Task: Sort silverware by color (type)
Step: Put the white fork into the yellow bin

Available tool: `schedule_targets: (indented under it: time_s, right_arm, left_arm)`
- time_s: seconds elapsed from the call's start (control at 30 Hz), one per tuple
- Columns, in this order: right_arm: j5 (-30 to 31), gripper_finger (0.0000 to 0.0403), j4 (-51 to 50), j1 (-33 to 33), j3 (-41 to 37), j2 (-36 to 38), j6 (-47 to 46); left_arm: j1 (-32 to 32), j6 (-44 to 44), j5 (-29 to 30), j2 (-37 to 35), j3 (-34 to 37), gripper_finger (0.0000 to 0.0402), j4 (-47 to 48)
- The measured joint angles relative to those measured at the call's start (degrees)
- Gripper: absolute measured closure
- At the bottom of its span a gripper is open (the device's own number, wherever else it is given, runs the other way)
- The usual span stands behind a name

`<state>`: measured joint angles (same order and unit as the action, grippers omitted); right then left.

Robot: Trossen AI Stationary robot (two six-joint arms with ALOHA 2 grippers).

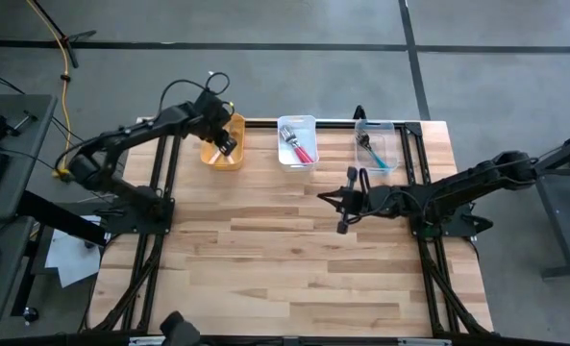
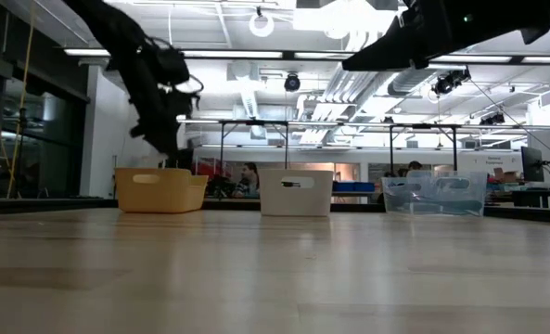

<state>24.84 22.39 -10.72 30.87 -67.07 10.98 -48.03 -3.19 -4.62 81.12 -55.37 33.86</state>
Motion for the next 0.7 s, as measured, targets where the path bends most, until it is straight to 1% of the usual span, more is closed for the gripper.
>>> schedule_targets:
  time_s: [0.1,0.23,0.57,0.7]
  right_arm:
    - [0.00,0.0402,-0.26,-0.33,0.00,-0.02,0.42]
    - [0.02,0.0402,-0.26,-0.31,0.00,-0.02,0.46]
    - [0.02,0.0403,-0.13,-0.31,0.00,-0.04,0.49]
    - [0.04,0.0403,-0.60,-0.17,0.00,-0.07,0.49]
  left_arm:
    - [-2.33,-0.94,0.25,3.31,0.00,0.0375,-0.30]
    - [-3.95,-0.93,0.28,6.40,0.00,0.0375,-2.14]
    - [-6.35,1.43,0.20,10.53,0.00,0.0374,-2.85]
    - [-6.35,0.95,0.18,10.86,0.00,0.0345,-3.40]
